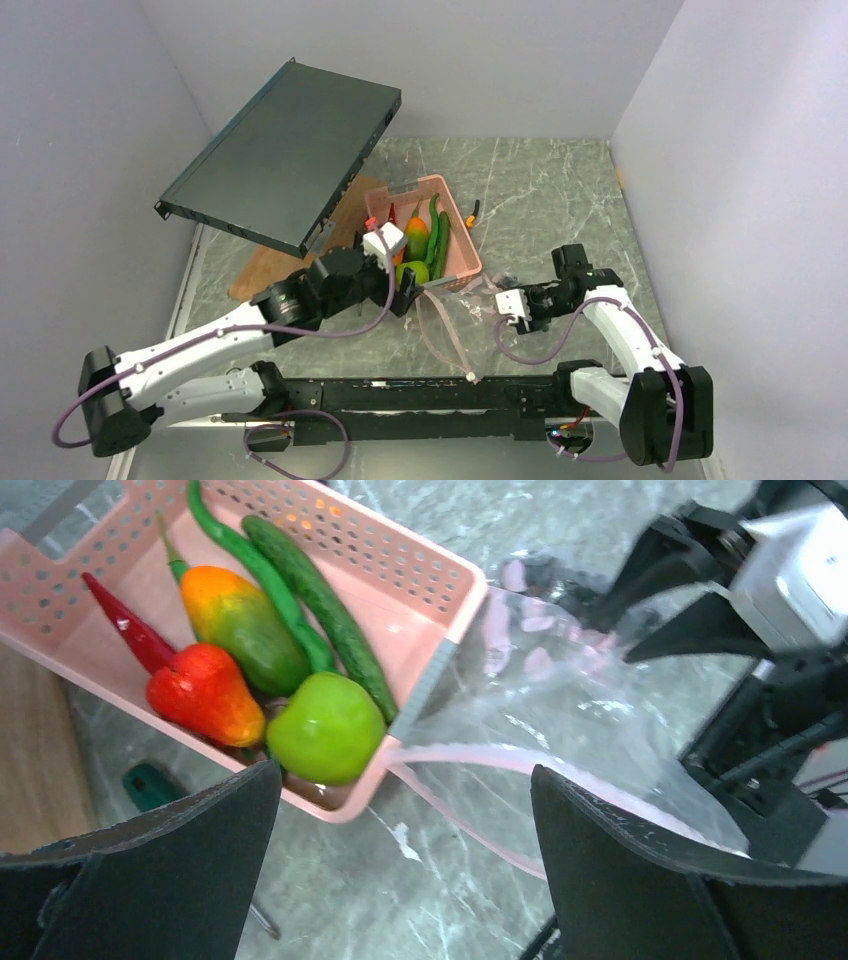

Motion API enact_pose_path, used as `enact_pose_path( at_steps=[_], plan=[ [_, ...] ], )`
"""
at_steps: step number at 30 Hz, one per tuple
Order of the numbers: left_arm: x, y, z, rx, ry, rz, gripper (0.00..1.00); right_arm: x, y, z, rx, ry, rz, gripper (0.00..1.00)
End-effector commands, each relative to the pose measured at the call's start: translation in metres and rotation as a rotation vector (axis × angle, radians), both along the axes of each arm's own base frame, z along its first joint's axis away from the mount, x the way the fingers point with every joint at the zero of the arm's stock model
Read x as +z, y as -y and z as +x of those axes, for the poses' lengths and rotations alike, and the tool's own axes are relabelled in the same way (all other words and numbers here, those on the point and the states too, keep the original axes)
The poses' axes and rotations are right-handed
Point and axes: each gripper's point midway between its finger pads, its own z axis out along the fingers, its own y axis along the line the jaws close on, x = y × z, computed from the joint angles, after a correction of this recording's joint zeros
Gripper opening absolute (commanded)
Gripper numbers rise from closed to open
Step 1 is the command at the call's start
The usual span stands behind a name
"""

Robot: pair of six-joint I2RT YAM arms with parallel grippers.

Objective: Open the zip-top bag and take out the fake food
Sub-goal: Place the fake fruit in the bin, then pick up the fake fruit from the zipper food storage bag.

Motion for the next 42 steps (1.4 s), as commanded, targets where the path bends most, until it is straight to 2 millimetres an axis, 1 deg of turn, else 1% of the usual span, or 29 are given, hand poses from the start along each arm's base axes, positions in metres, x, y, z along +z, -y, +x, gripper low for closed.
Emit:
enact_pose_path(
  at_steps=[1, 4, 5, 6, 7, 10, 12, 16, 18, 20, 25, 29, 33, 36, 39, 42],
  plan=[
    [0.016, 0.000, -0.027, -0.036, 0.000, -0.143, 1.00, 0.035, -0.012, 0.002, 0.000, 0.014, 0.144, 0.51],
    [0.008, -0.007, -0.044, -0.065, -0.015, -0.190, 0.99, 0.048, -0.012, 0.005, -0.056, 0.000, 0.194, 0.53],
    [0.008, -0.010, -0.048, -0.073, -0.013, -0.218, 0.98, 0.053, -0.012, 0.006, -0.075, -0.004, 0.211, 0.55],
    [0.000, -0.012, -0.053, -0.088, -0.019, -0.229, 0.98, 0.058, -0.013, 0.009, -0.099, -0.002, 0.226, 0.56],
    [-0.004, -0.014, -0.057, -0.099, -0.019, -0.248, 0.97, 0.062, -0.008, 0.015, -0.154, -0.005, 0.235, 0.58],
    [-0.007, -0.017, -0.067, -0.133, -0.003, -0.330, 0.98, 0.067, -0.003, 0.027, -0.265, -0.022, 0.241, 0.60],
    [-0.010, -0.019, -0.072, -0.148, 0.004, -0.385, 0.99, 0.066, 0.001, 0.035, -0.328, -0.035, 0.236, 0.60],
    [-0.012, -0.019, -0.083, -0.183, 0.001, -0.515, 1.00, 0.061, 0.012, 0.047, -0.451, -0.067, 0.205, 0.60],
    [-0.015, -0.020, -0.084, -0.171, -0.010, -0.589, 1.00, 0.056, 0.016, 0.051, -0.494, -0.079, 0.187, 0.59],
    [-0.019, -0.021, -0.087, -0.189, -0.001, -0.620, 1.00, 0.051, 0.020, 0.055, -0.533, -0.096, 0.169, 0.59],
    [-0.020, -0.017, -0.098, -0.260, 0.012, -0.646, 0.99, 0.034, 0.028, 0.060, -0.603, -0.166, 0.114, 0.56],
    [-0.021, -0.010, -0.099, -0.288, -0.002, -0.620, 0.95, 0.024, 0.030, 0.061, -0.618, -0.187, 0.076, 0.55],
    [-0.023, 0.001, -0.102, -0.328, -0.025, -0.605, 0.91, 0.015, 0.028, 0.062, -0.628, -0.207, 0.043, 0.54],
    [-0.028, 0.010, -0.103, -0.353, -0.051, -0.598, 0.86, 0.008, 0.027, 0.062, -0.636, -0.240, 0.015, 0.51],
    [-0.035, 0.020, -0.104, -0.371, -0.090, -0.579, 0.80, 0.002, 0.025, 0.060, -0.631, -0.266, -0.007, 0.45],
    [-0.041, 0.030, -0.104, -0.387, -0.127, -0.558, 0.74, 0.000, 0.023, 0.061, -0.633, -0.269, -0.025, 0.35]
  ],
)
